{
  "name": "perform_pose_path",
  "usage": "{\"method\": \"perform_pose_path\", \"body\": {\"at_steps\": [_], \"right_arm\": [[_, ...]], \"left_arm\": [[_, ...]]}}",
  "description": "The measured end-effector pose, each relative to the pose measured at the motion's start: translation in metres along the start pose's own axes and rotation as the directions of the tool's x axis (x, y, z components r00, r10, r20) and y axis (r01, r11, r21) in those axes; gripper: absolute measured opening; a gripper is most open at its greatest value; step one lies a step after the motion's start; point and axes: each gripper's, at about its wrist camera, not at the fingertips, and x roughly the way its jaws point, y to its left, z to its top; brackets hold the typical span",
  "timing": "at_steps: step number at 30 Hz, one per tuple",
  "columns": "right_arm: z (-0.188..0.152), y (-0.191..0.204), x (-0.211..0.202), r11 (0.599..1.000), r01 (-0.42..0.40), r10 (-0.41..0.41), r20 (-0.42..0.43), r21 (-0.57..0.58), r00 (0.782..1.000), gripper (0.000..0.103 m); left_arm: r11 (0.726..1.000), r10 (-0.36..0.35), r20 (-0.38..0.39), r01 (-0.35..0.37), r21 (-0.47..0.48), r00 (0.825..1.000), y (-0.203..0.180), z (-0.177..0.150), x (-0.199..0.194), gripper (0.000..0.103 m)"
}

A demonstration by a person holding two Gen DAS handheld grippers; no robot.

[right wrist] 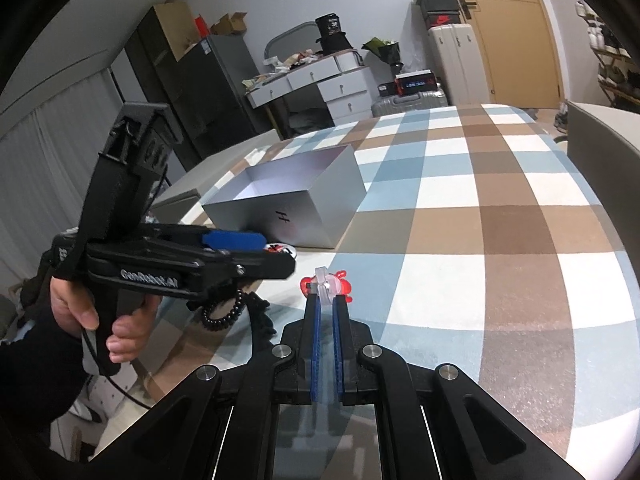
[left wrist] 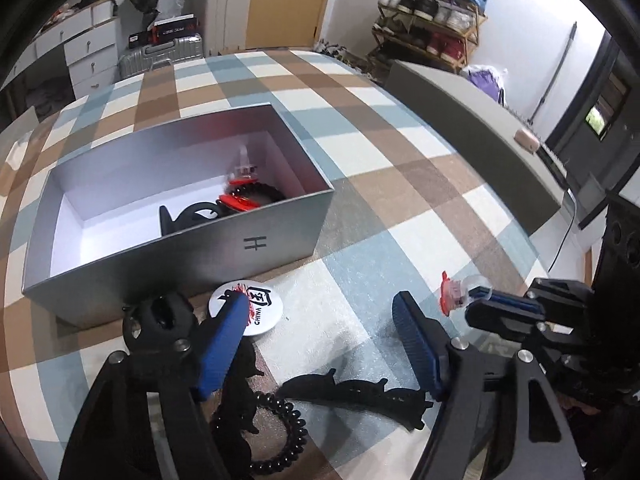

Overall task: Organize jewelry
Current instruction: 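Grasp the white round CHINA badge with the left tool while the right tool holds the clip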

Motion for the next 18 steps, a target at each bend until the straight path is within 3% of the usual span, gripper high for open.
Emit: {"method": "perform_pose_path", "body": {"at_steps": [2, 9, 18], "right_arm": [[-0.001, 0.000, -0.001, 1.000, 0.000, 0.000, 0.006, 0.001, 1.000, 0.005], [-0.002, 0.001, -0.005, 1.000, -0.004, 0.004, 0.014, -0.002, 1.000, 0.005], [-0.002, 0.003, -0.007, 1.000, -0.004, 0.004, 0.015, -0.007, 1.000, 0.005]], "left_arm": [[0.999, 0.054, -0.008, -0.054, 0.004, 0.999, 0.002, 0.002, 0.004, 0.070], [0.992, 0.125, -0.038, -0.125, -0.008, 0.991, 0.010, 0.006, 0.011, 0.070], [0.983, 0.183, -0.058, -0.181, 0.041, 0.981, 0.007, 0.004, 0.017, 0.068]]}}
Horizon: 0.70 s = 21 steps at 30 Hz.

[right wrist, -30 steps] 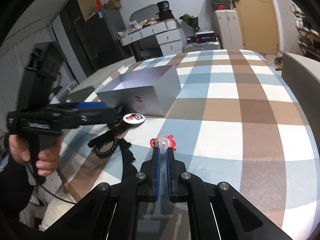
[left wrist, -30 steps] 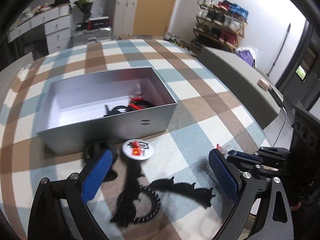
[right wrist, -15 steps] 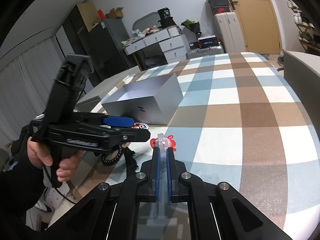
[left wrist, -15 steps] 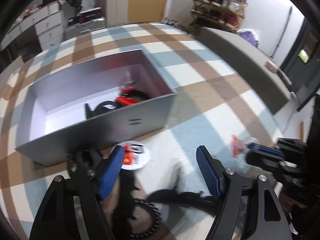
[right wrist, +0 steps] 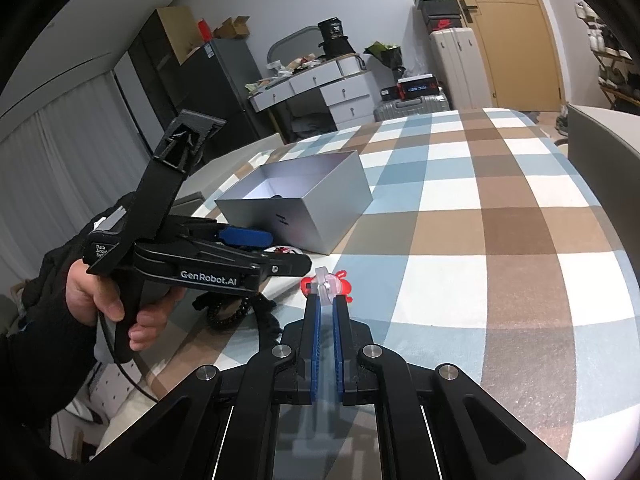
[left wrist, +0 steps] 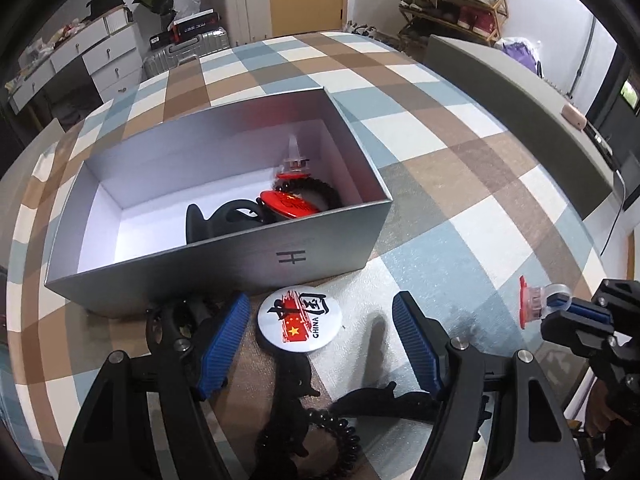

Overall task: Organize jewelry
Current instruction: 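Grasp the white round CHINA badge with the left tool while the right tool holds the clip, then lower the badge into the grey box with the left tool while the right tool releases the clip there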

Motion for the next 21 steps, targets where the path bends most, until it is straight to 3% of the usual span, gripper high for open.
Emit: {"method": "perform_pose_path", "body": {"at_steps": [1, 3, 4, 14, 21], "right_arm": [[0.000, 0.001, -0.001, 1.000, -0.001, 0.001, 0.000, 0.000, 1.000, 0.005], [0.000, 0.001, 0.001, 1.000, -0.001, 0.001, -0.001, 0.000, 1.000, 0.005], [0.001, 0.001, 0.000, 1.000, 0.000, 0.000, -0.001, -0.001, 1.000, 0.005], [0.004, 0.008, -0.001, 1.000, 0.009, -0.009, 0.006, -0.011, 1.000, 0.005], [0.007, 0.012, -0.006, 1.000, 0.013, -0.013, 0.013, -0.007, 1.000, 0.006]], "left_arm": [[1.000, 0.009, -0.001, -0.009, 0.003, 1.000, 0.000, 0.000, 0.000, 0.066], [0.999, 0.032, -0.006, -0.032, 0.010, 0.999, 0.000, -0.001, 0.001, 0.042], [1.000, 0.020, -0.018, -0.020, 0.000, 1.000, 0.001, -0.001, 0.003, 0.037], [1.000, 0.008, -0.013, -0.008, 0.010, 1.000, -0.009, -0.010, 0.000, 0.037], [1.000, -0.006, 0.055, 0.007, -0.020, 0.998, -0.008, -0.014, -0.024, 0.037]]}}
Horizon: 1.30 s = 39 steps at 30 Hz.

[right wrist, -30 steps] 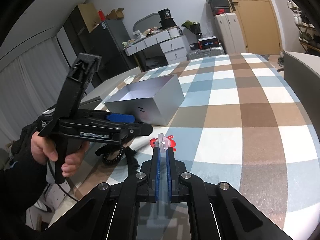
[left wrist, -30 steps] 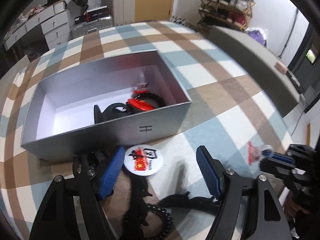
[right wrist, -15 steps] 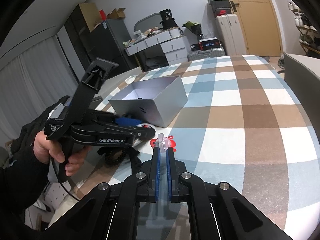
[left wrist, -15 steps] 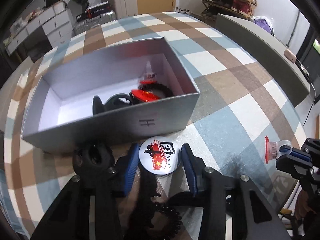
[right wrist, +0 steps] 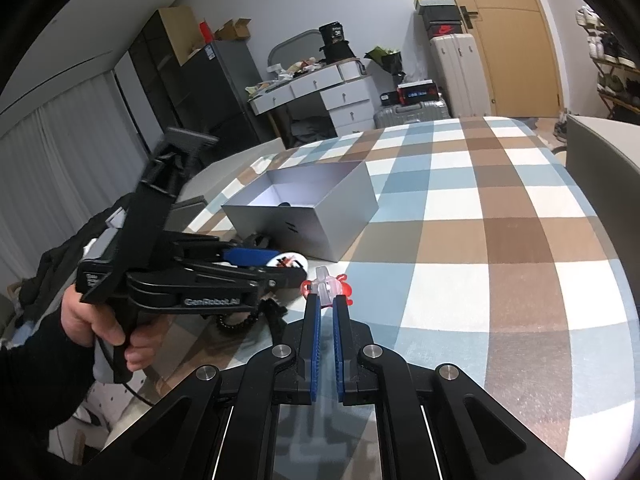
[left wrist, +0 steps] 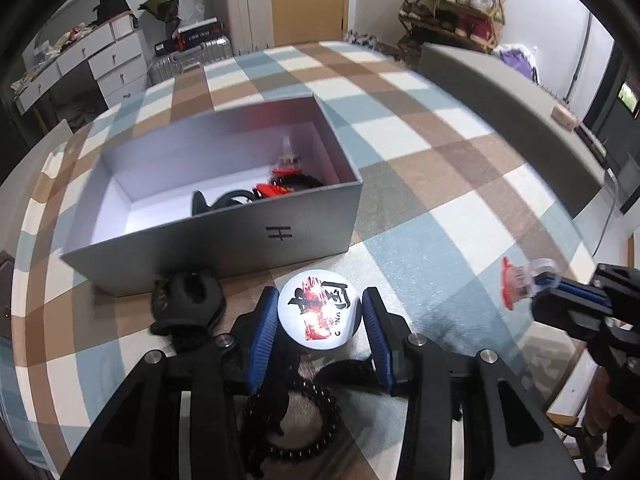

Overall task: Organize jewelry
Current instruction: 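Lower the badge into the grey box with the left tool while the right tool releases the clip there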

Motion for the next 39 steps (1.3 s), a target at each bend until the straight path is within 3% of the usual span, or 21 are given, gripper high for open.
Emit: {"method": "perform_pose_path", "body": {"at_steps": [8, 15, 21, 30, 39], "right_arm": [[0.015, 0.011, 0.000, 1.000, -0.028, 0.029, 0.016, -0.008, 0.999, 0.006], [0.043, 0.027, 0.012, 0.997, -0.071, 0.072, 0.042, -0.022, 0.996, 0.005], [0.074, 0.042, 0.033, 0.993, -0.110, 0.112, 0.044, -0.053, 0.993, 0.006], [0.113, 0.054, 0.064, 0.990, -0.128, 0.132, 0.059, -0.065, 0.990, 0.006], [0.128, 0.049, 0.097, 0.991, -0.128, 0.129, 0.031, -0.039, 0.991, 0.005]], "left_arm": [[0.998, 0.010, 0.135, -0.002, -0.060, 0.991, 0.011, -0.002, -0.045, 0.037], [0.989, 0.071, 0.264, -0.033, -0.144, 0.962, 0.037, 0.001, -0.076, 0.037], [0.979, 0.085, 0.334, -0.016, -0.204, 0.939, 0.061, 0.008, -0.087, 0.037], [0.970, 0.065, 0.365, 0.027, -0.240, 0.929, 0.088, 0.020, -0.080, 0.037], [0.967, 0.018, 0.353, 0.073, -0.243, 0.936, 0.101, 0.033, -0.061, 0.037]]}}
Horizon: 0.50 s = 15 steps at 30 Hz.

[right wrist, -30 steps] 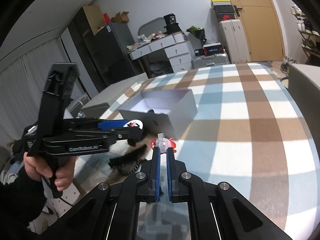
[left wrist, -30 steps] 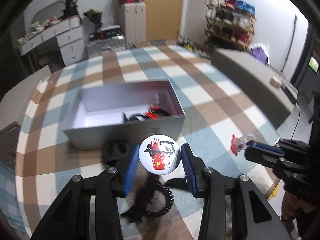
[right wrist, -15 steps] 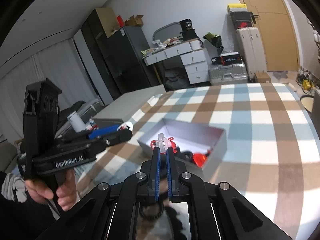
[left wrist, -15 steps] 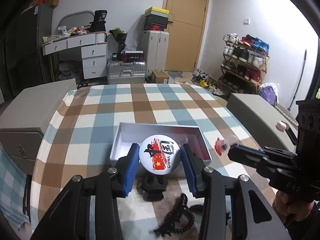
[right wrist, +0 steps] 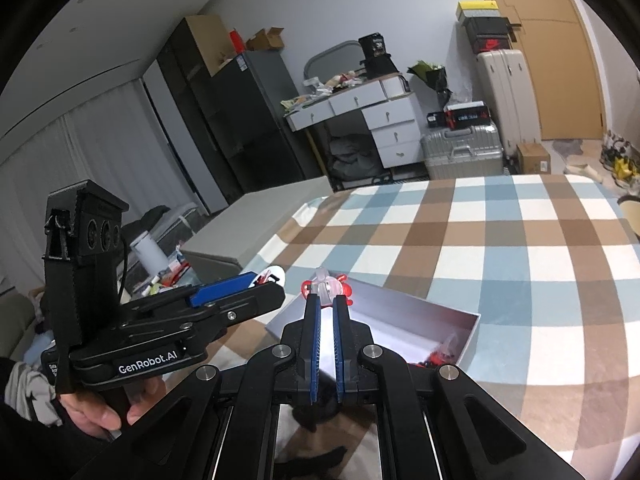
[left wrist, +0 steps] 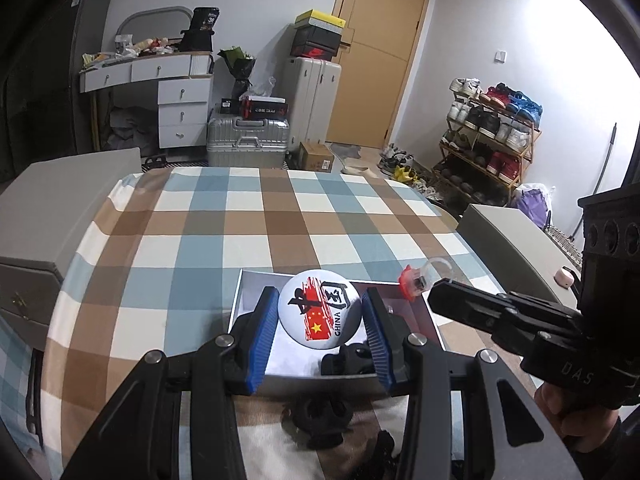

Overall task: Organize jewelry
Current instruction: 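Lower the badge into the grey box with the left tool while the right tool releases the clip there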

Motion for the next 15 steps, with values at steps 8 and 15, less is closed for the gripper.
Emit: {"method": "perform_pose_path", "body": {"at_steps": [8, 15], "right_arm": [[-0.005, -0.016, 0.020, 0.999, 0.028, -0.027, -0.042, 0.032, 0.999, 0.006], [-0.011, -0.028, 0.030, 0.997, 0.051, -0.047, -0.076, 0.053, 0.996, 0.006]], "left_arm": [[0.999, -0.033, -0.042, 0.033, 0.000, 0.999, 0.005, 0.001, 0.024, 0.037], [0.996, -0.083, -0.087, 0.080, -0.038, 0.993, 0.008, 0.001, 0.040, 0.037]]}}
